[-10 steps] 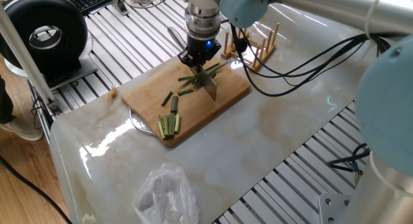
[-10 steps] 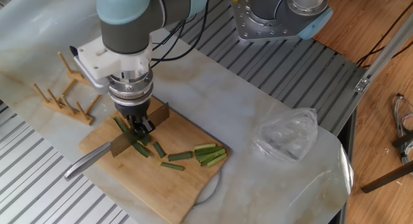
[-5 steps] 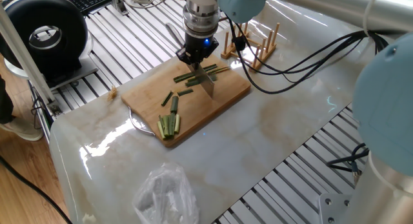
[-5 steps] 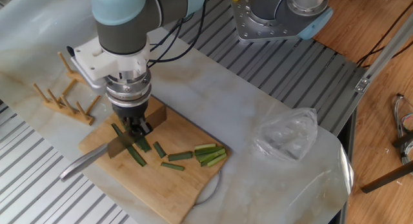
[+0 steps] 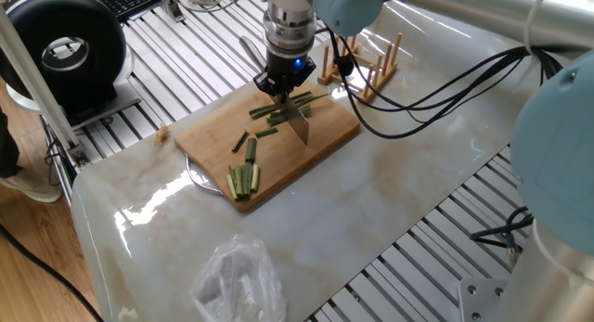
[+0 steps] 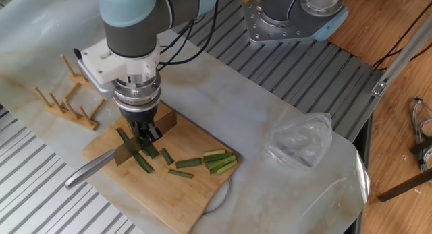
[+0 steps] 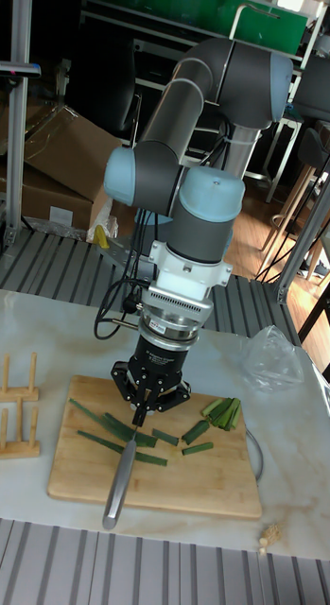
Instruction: Chop the green garlic
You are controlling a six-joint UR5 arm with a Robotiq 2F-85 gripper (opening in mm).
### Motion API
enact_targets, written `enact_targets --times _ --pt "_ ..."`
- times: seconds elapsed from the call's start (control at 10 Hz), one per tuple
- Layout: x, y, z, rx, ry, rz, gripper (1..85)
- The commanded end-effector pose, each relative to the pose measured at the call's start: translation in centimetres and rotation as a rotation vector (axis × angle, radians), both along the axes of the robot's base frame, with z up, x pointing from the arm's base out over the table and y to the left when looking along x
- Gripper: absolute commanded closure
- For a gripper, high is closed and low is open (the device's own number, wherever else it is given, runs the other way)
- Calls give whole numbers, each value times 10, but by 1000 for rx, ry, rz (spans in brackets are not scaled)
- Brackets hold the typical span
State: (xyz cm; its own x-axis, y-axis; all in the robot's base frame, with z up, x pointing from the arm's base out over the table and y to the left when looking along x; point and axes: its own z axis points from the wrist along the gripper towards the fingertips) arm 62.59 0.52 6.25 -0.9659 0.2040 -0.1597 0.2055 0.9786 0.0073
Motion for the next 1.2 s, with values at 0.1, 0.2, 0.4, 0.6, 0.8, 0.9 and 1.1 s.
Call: enact_targets --times 0.1,0.2,0.4,0.6,0.8,0.9,1.1 --pt "-8 0 5 18 46 -6 843" --pt "-11 0 9 25 68 -6 843" --pt "-14 2 6 25 72 -12 843" --pt "-16 4 5 24 75 -15 843" --pt "-18 5 4 26 82 -15 843" --pt "-18 4 4 22 82 -14 843" --pt "-19 3 4 22 85 -13 843"
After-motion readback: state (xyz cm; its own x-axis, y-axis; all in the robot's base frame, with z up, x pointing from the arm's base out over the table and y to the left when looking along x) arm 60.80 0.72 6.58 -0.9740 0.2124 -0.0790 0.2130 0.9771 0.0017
